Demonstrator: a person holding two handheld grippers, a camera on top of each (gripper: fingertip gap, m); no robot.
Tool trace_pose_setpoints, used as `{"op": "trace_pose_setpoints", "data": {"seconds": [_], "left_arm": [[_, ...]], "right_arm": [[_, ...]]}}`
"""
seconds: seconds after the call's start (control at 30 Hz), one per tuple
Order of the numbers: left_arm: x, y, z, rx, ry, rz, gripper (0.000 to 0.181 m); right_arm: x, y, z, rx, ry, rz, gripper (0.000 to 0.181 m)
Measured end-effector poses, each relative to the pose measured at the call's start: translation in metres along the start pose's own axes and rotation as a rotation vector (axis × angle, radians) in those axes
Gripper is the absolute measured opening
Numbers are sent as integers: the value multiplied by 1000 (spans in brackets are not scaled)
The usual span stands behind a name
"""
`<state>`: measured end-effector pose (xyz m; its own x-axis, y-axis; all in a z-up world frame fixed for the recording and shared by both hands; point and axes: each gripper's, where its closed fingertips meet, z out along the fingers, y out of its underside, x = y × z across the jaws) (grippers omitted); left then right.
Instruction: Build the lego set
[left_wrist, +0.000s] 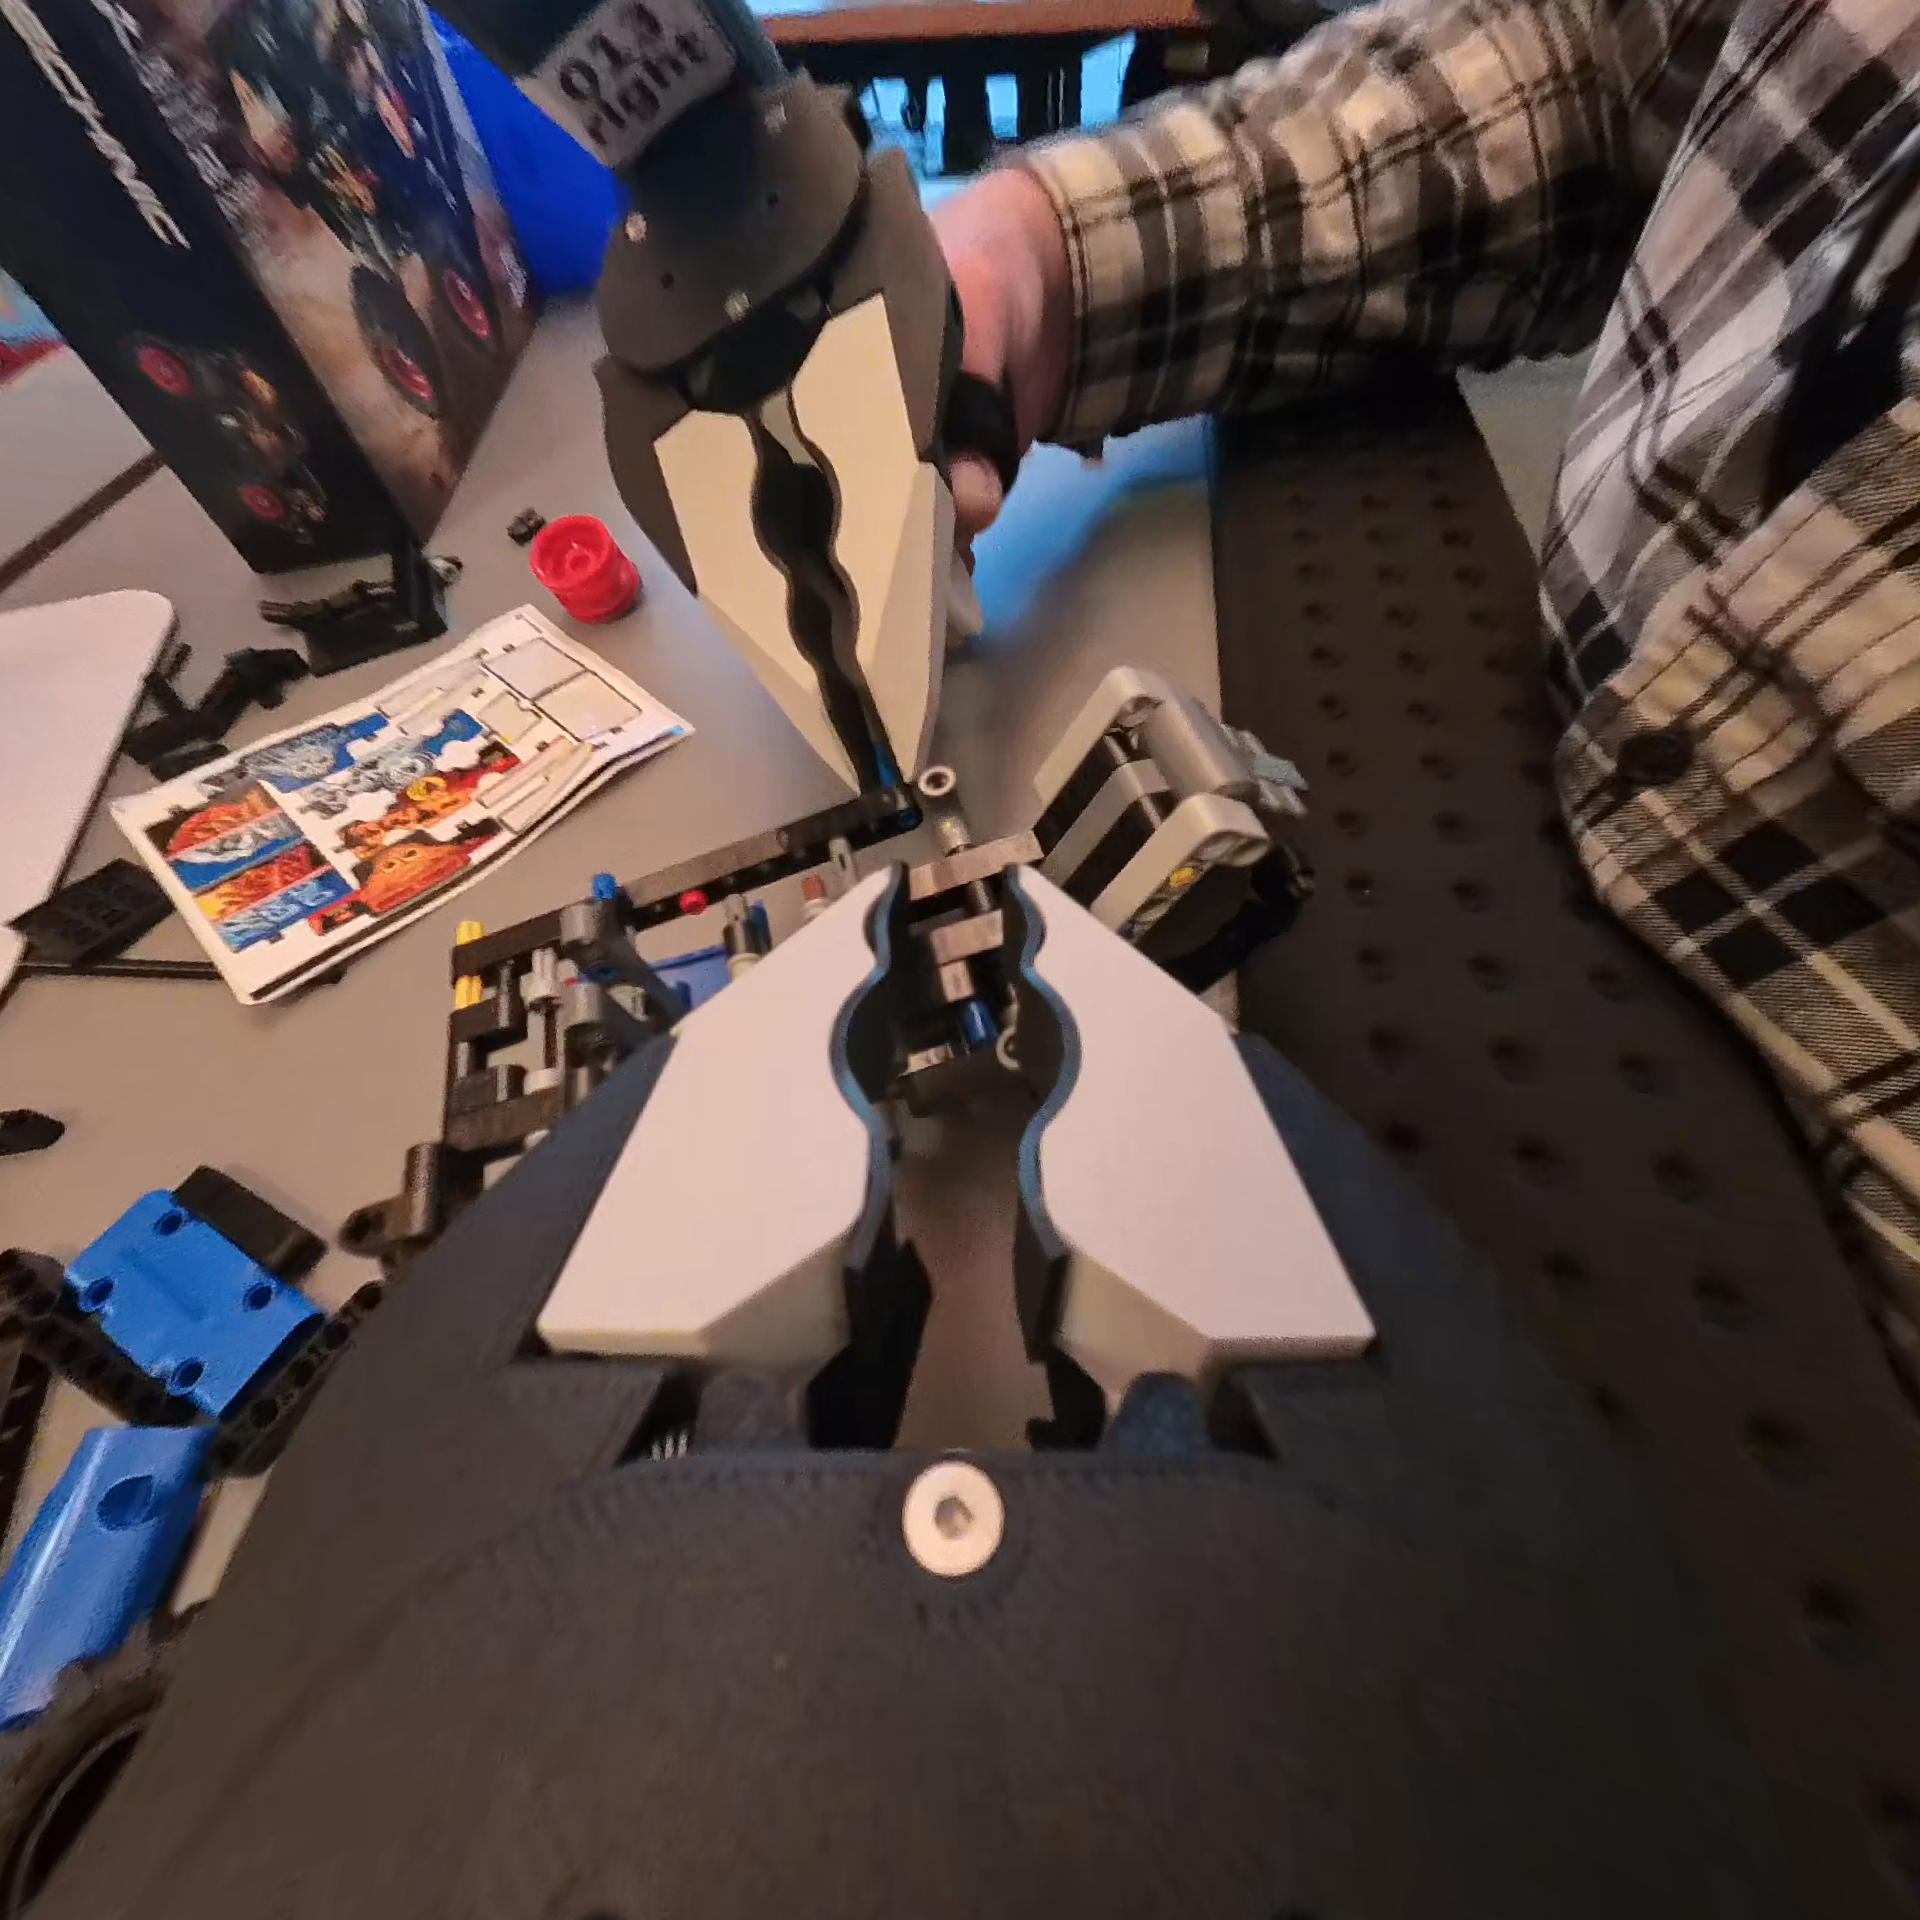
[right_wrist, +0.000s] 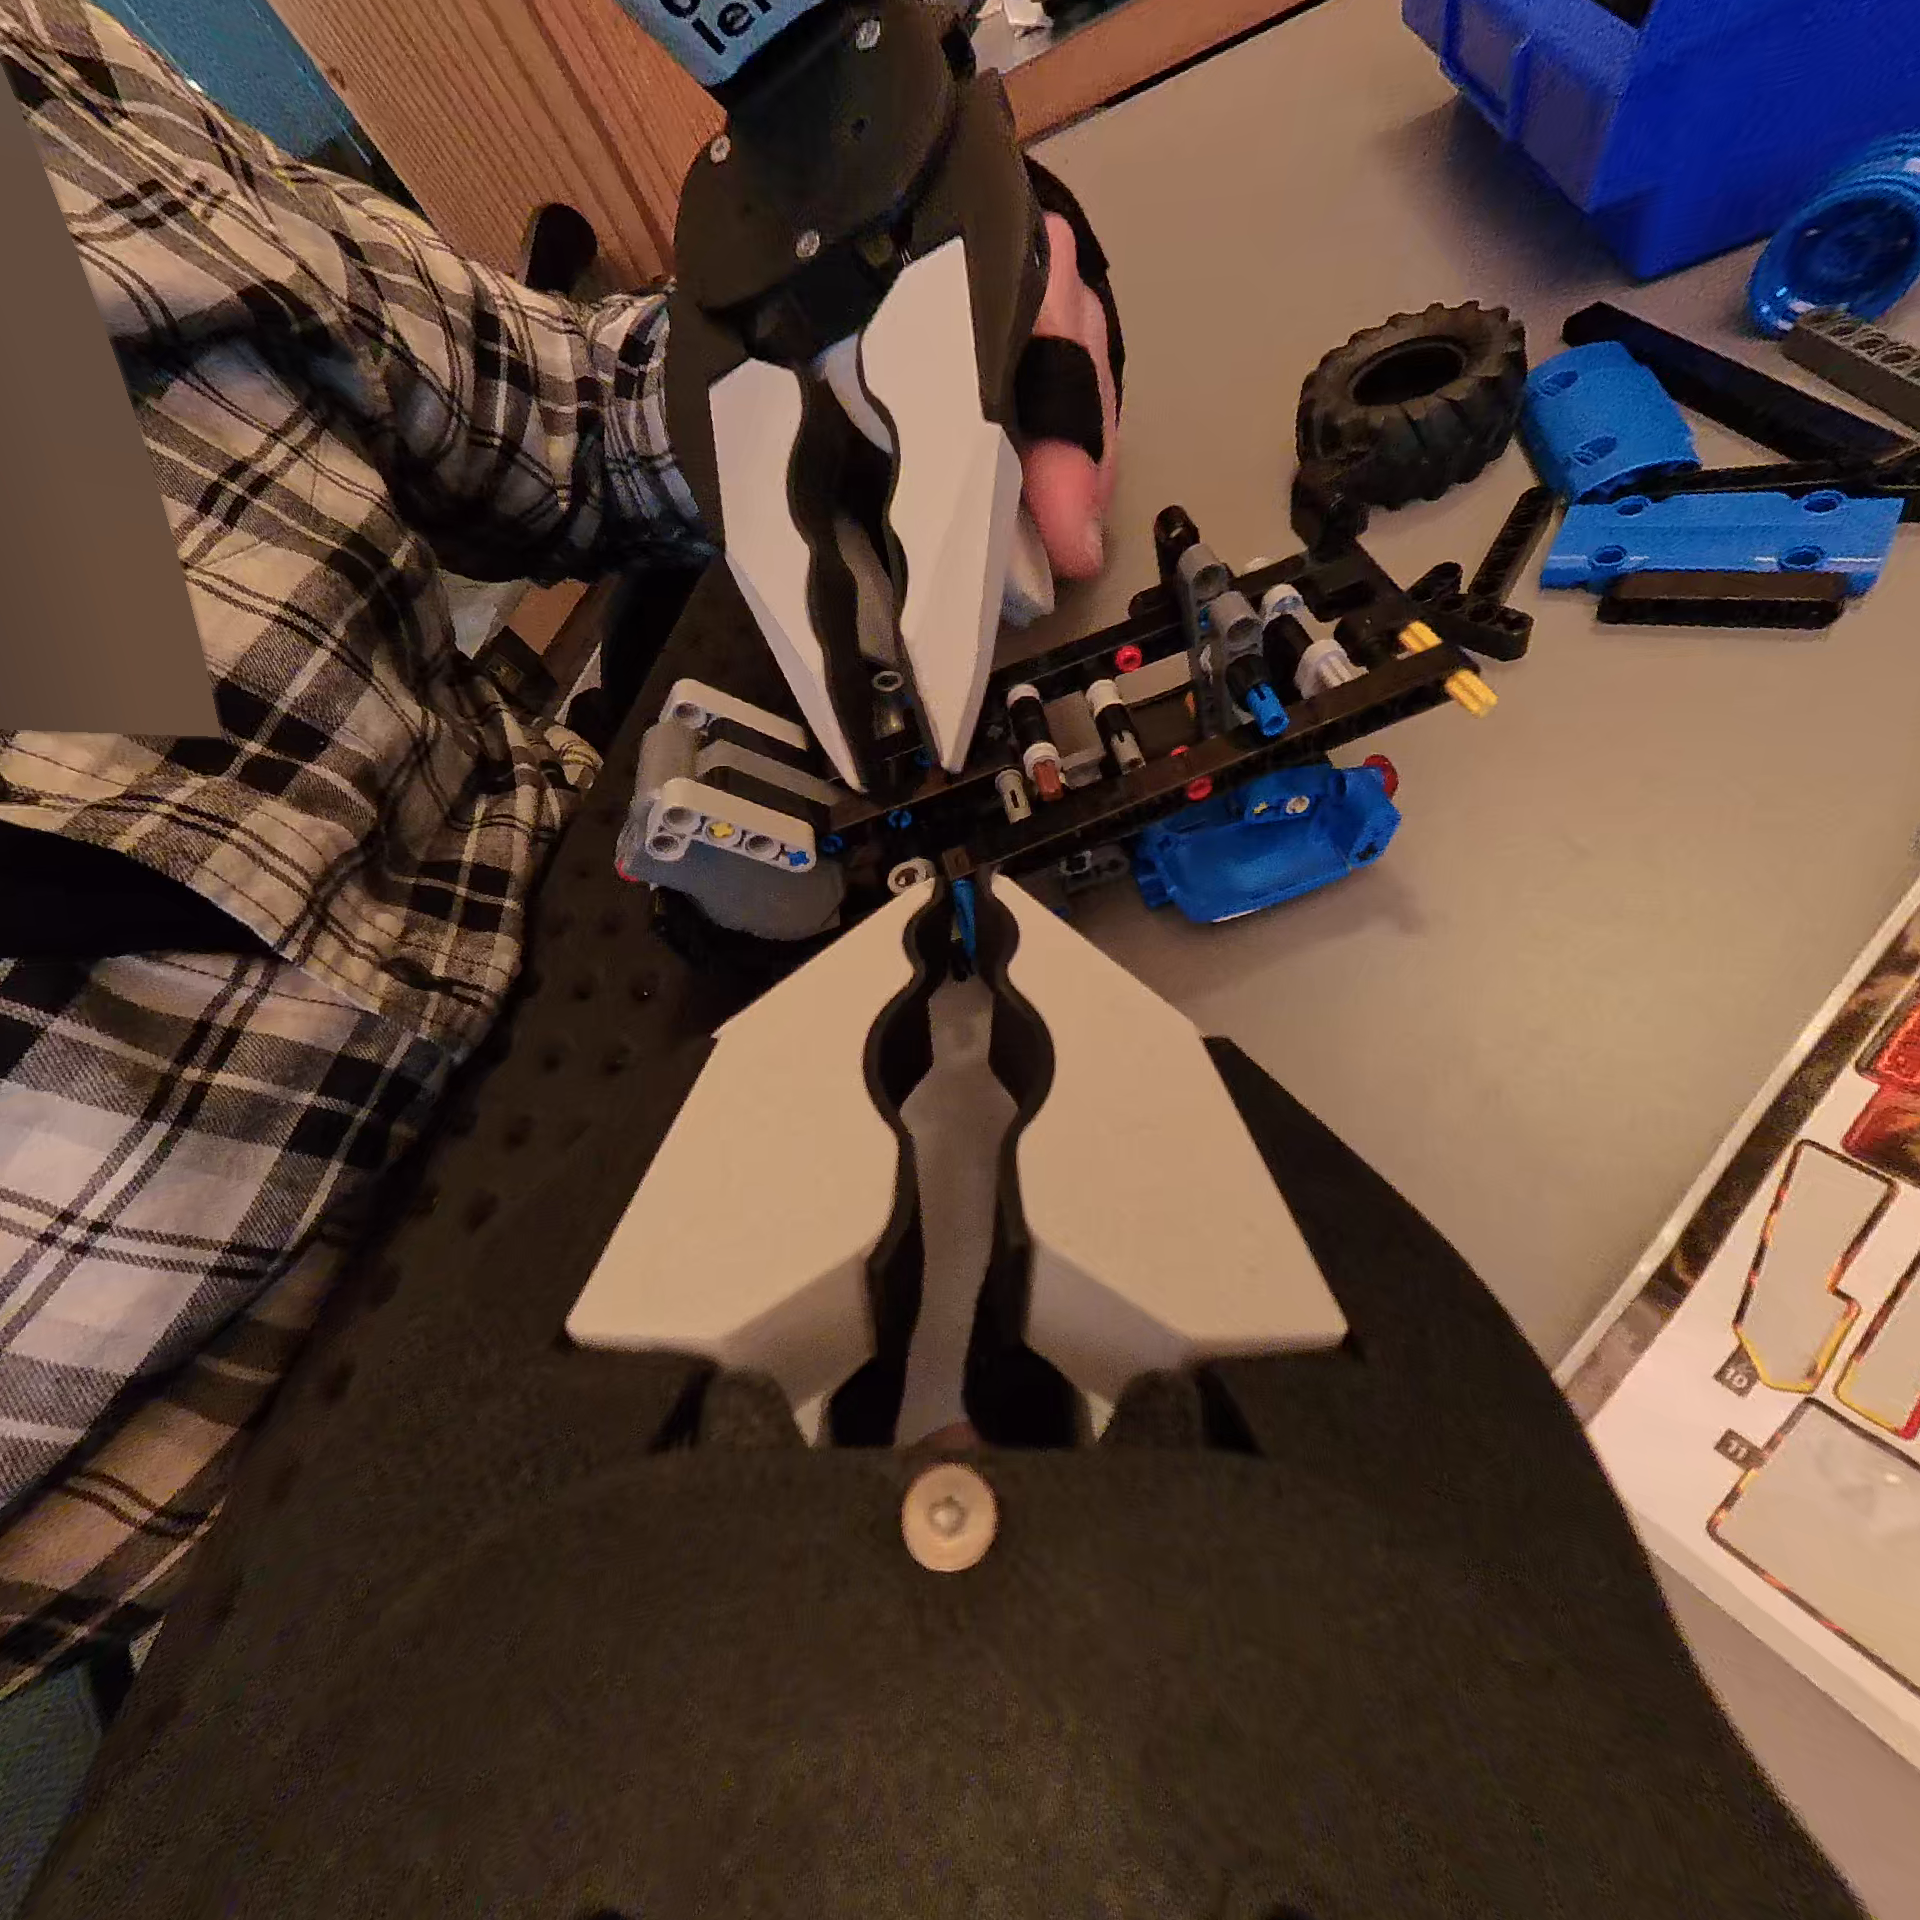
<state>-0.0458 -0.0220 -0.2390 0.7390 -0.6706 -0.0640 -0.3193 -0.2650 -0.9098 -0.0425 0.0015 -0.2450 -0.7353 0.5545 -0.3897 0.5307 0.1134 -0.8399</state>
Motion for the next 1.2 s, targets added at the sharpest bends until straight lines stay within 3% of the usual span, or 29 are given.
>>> {"op": "trace_pose_setpoints", "data": {"seconds": [0.3,0.7,0.9,1.03,1.2], "left_arm": [[-2,2,5,15,16,-75,14],[5,-2,8,23,25,-17,6],[4,-12,-10,96,10,-37,11],[-10,-8,-27,83,-95,-51,25],[-44,11,-57,3,-341,-65,51]], "right_arm": [[1,-1,0,1,18,-18,0],[-3,-3,3,-1,5,-34,0],[13,-15,-5,45,60,10,14],[24,-20,2,22,86,-1,29],[41,-33,9,9,104,-34,31]]}}
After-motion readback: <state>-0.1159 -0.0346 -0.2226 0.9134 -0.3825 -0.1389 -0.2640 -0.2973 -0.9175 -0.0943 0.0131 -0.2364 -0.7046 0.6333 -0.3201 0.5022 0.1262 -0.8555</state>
